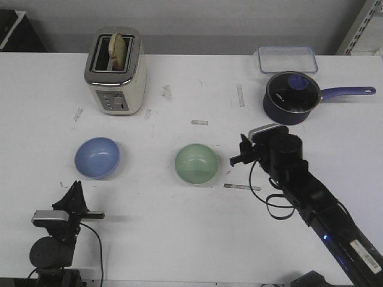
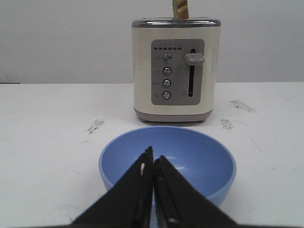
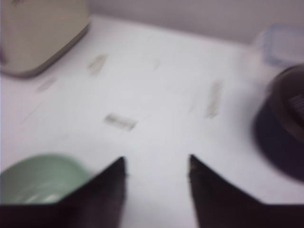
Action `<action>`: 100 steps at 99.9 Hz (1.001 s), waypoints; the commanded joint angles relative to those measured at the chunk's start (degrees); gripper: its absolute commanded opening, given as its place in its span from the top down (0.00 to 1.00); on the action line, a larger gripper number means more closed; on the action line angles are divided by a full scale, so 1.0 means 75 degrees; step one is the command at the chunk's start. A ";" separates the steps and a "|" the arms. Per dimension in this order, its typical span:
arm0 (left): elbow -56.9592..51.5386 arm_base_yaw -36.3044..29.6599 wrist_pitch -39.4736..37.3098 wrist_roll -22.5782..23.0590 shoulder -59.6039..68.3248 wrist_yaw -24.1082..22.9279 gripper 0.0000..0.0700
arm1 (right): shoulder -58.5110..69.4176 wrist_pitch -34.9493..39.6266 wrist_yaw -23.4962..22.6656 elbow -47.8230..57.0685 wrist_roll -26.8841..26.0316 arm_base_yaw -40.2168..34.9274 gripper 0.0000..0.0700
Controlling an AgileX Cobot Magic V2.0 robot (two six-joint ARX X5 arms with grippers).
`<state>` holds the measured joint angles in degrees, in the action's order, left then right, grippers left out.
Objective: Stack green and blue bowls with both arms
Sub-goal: 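Release the green bowl and retract the right gripper to rest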
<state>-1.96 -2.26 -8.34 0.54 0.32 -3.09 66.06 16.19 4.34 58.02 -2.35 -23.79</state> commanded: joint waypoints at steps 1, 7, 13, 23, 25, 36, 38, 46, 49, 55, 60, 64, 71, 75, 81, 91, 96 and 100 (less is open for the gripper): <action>0.0166 0.0000 -0.0096 0.0038 -0.0017 -0.0012 1.00 | -0.0201 -0.0239 -0.0003 -0.0189 0.0344 0.0216 0.94; 0.0166 0.0000 -0.0096 0.0038 -0.0017 -0.0012 1.00 | -0.0487 -0.0460 -0.0012 -0.0437 0.0335 0.0516 0.98; 0.0166 0.0000 -0.0096 0.0038 -0.0017 -0.0012 1.00 | -0.0790 -0.0691 -0.0099 -0.0720 0.0289 0.0790 0.98; 0.0163 0.0000 -0.0096 0.0038 -0.0017 -0.0012 1.00 | -0.1341 -0.1142 -0.0423 -0.1268 0.0289 0.1247 0.98; 0.0166 0.0000 -0.0096 0.0038 -0.0017 -0.0012 1.00 | -0.1445 -0.1259 -0.0481 -0.1390 0.0289 0.1341 0.98; 0.0163 0.0000 -0.0096 0.0038 -0.0017 -0.0012 1.00 | -0.2072 -0.1848 -0.0638 -0.2127 0.0280 0.1926 0.98; 0.0166 0.0000 -0.0096 0.0038 -0.0017 -0.0012 1.00 | -0.2192 -0.1938 -0.0644 -0.2270 0.0262 0.2034 0.98; 0.0166 0.0000 -0.0096 0.0038 -0.0017 -0.0012 1.00 | -0.2667 -0.2358 -0.0644 -0.2879 0.0108 0.2436 0.98; 0.0166 0.0000 -0.0096 0.0038 -0.0017 -0.0012 1.00 | -0.2859 -0.2509 -0.0647 -0.3110 0.0023 0.2570 0.98; 0.0166 0.0000 -0.0096 0.0038 -0.0017 -0.0012 1.00 | -0.3214 -0.2769 -0.0641 -0.3561 -0.0131 0.2809 0.98; 0.0163 0.0000 -0.0096 0.0038 -0.0017 -0.0012 1.00 | -0.3509 -0.2844 -0.0641 -0.3885 -0.0175 0.2975 0.98; 0.0163 0.0000 -0.0096 0.0038 -0.0017 -0.0012 1.00 | -0.3739 -0.2841 -0.0641 -0.4121 -0.0172 0.3083 0.98; 0.0166 0.0000 -0.0096 0.0038 -0.0017 -0.0012 1.00 | -0.4141 -0.2833 -0.0638 -0.4511 -0.0169 0.3220 0.98; 0.0166 0.0000 -0.0096 0.0038 -0.0017 -0.0012 1.00 | -0.4383 -0.2844 -0.0635 -0.4730 -0.0172 0.3273 0.98; 0.0166 0.0000 -0.0096 0.0038 -0.0017 -0.0012 1.00 | -0.4718 -0.2838 -0.0635 -0.5015 -0.0169 0.3308 0.98; 0.0163 0.0000 -0.0096 0.0038 -0.0017 -0.0012 1.00 | -0.5351 -0.2751 -0.0635 -0.5345 -0.0169 0.3311 0.98; 0.0166 0.0000 -0.0096 0.0038 -0.0017 -0.0012 1.00 | -0.5662 -0.2474 -0.0635 -0.5356 -0.0166 0.3311 0.98; 0.0166 0.0000 -0.0096 0.0038 -0.0017 -0.0012 1.00 | -0.5890 -0.2358 -0.0641 -0.5356 -0.0166 0.3308 0.98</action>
<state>-1.96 -2.26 -8.34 0.54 0.32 -3.11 23.79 -1.43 -0.36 17.52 -2.98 1.06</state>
